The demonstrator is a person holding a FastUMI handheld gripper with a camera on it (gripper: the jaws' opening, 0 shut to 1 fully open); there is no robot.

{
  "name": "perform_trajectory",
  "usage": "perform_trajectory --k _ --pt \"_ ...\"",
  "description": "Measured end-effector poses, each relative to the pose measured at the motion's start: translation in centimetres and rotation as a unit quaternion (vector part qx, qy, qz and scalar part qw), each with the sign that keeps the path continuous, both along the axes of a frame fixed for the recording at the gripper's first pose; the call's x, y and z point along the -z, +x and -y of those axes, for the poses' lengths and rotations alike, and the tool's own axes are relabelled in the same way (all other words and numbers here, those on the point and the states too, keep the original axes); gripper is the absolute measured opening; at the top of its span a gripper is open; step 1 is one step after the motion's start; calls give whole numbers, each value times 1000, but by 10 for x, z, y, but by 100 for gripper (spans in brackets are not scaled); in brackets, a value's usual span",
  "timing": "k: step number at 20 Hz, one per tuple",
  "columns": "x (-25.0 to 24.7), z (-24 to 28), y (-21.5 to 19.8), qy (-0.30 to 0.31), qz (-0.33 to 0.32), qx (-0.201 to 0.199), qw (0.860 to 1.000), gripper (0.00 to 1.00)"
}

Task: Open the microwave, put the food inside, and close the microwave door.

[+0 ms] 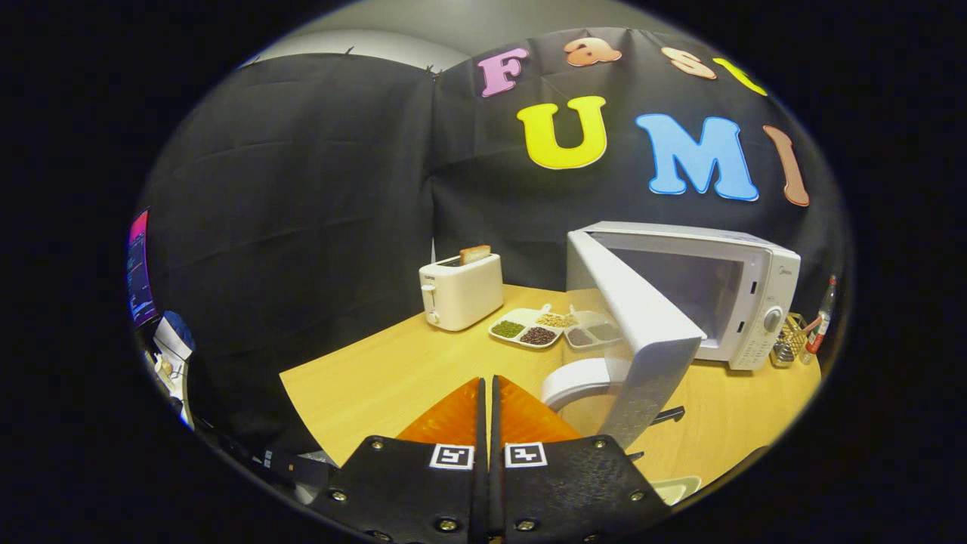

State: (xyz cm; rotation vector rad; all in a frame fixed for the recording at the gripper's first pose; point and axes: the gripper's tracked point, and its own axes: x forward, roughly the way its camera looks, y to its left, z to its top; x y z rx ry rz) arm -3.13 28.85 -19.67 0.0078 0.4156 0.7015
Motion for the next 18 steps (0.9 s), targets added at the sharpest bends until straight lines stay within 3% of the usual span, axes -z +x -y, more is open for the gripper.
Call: perform_trajectory --k 18 --pt "15 118 127 -20 -7 169 985 1"
